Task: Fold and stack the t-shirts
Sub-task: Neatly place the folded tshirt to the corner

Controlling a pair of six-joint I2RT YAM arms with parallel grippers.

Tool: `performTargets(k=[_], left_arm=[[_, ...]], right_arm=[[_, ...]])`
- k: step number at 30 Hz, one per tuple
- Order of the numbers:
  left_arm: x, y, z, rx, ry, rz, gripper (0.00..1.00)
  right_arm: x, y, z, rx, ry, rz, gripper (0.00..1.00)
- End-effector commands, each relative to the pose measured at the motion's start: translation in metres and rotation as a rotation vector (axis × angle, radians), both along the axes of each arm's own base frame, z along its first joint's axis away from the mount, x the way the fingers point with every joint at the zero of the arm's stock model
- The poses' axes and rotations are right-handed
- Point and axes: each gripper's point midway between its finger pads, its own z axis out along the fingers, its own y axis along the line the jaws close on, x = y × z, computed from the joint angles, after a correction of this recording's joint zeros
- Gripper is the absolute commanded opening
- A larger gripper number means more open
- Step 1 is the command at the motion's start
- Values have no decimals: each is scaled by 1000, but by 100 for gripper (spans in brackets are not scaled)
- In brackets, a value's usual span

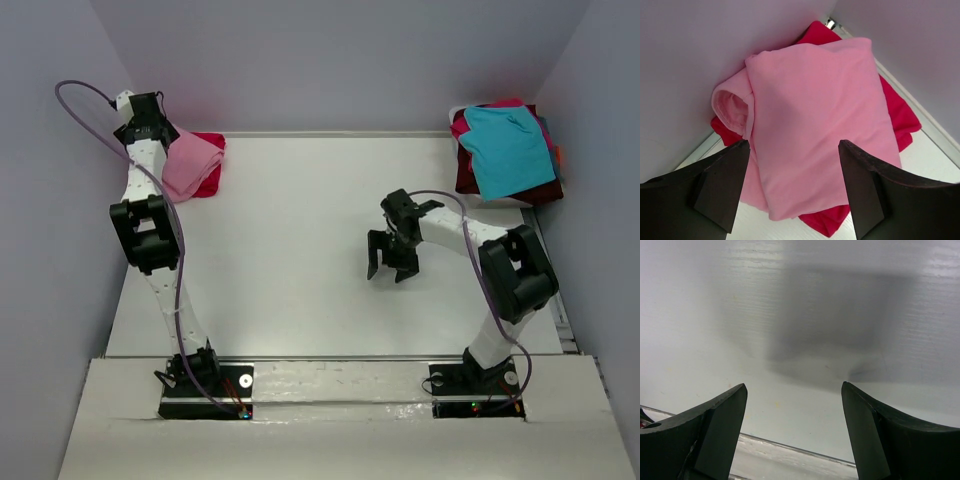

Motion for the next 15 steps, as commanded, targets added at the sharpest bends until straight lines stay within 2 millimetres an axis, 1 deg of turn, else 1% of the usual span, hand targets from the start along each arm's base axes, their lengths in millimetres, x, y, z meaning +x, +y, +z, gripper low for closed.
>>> performTargets(k=[1, 5, 6, 7, 8, 10, 11, 13, 15], left_arm=[[5, 22, 4, 19, -32, 72, 84], [2, 23, -13, 6, -1, 93, 83], [-3, 25, -21, 7, 16, 114, 83], [-8, 31, -18, 12, 12, 129, 83], [-12, 31, -28, 12, 30, 137, 83], [-19, 33, -28, 19, 32, 162, 84], [-23, 38, -35, 14, 46, 171, 84], [-26, 37, -39, 8, 57, 181, 84], [-29, 35, -50, -3, 84, 178, 84]], right_arm=[[-2, -3, 9, 14, -33, -4, 82], [-3, -4, 8, 10, -31, -6, 82], [-3, -4, 8, 12, -31, -9, 82], [-3, -4, 8, 12, -29, -10, 82], [-3, -4, 8, 12, -28, -12, 82], [-5, -3, 7, 16, -22, -13, 82], [-6, -3, 6, 18, -19, -13, 82], [-6, -3, 4, 18, -18, -14, 82], [-7, -4, 3, 17, -13, -14, 82]])
